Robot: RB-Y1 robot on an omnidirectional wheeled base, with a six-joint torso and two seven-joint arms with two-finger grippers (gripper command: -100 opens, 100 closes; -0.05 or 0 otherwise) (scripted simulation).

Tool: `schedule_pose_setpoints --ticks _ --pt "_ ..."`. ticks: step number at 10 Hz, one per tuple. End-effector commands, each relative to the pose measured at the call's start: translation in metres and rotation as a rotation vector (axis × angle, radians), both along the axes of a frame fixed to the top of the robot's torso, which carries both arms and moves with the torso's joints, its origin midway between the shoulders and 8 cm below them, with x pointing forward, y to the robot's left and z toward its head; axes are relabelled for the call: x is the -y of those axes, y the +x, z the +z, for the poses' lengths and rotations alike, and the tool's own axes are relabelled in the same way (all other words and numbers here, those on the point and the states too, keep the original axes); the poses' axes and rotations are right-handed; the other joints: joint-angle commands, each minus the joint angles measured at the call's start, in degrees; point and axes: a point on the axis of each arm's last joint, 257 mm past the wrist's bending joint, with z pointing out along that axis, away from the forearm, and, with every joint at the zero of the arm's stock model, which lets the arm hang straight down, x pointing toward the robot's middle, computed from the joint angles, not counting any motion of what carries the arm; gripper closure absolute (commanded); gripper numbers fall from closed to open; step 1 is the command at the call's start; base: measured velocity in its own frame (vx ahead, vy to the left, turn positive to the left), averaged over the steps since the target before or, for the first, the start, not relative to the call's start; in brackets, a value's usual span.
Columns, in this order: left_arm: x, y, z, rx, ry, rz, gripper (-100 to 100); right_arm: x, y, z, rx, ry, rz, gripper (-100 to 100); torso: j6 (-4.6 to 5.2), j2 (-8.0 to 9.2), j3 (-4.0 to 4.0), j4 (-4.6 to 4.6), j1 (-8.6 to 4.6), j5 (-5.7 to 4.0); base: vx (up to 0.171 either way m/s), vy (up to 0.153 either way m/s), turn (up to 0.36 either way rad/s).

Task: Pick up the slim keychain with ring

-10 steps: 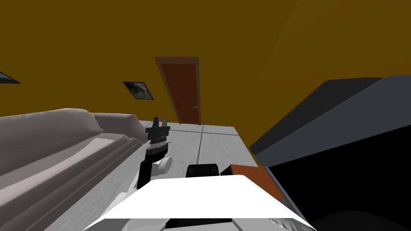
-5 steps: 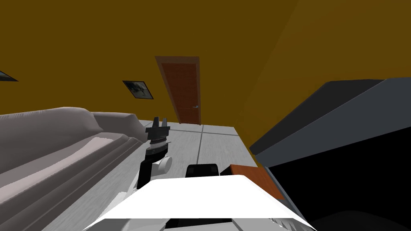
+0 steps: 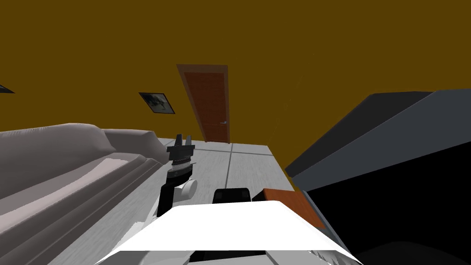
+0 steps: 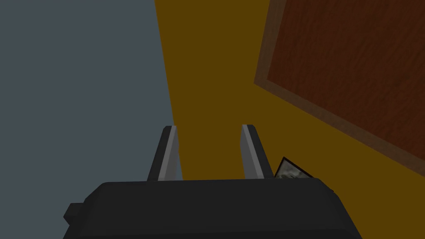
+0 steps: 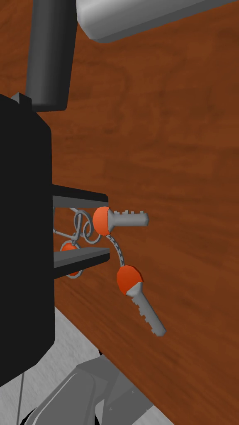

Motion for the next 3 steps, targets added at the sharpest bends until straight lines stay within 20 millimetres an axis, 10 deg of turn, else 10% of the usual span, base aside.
schedule_pose_setpoints --ticks 1,2,3 --pt "0.0000 0.0000 0.0000 0.000 0.000 0.000 0 0.0071 -0.0017 0.0078 -0.003 0.000 0.009 100 0.00 0.00 0.00 0.00 0.00 0.00 0.026 0.012 -0.060" --pt "0.0000 0.0000 0.0000 0.000 0.000 0.000 0 0.0051 0.0007 0.0048 -0.002 -0.001 0.006 100 -0.01 -0.05 -0.02 0.00 0.06 0.00 0.013 0.008 -0.010" --pt "0.0000 0.0000 0.0000 0.000 0.000 0.000 0 0.0060 0.0009 0.0053 -0.003 -0.001 0.006 0 0.00 -0.03 -0.01 0.01 0.07 -0.03 0.000 0.000 0.000"
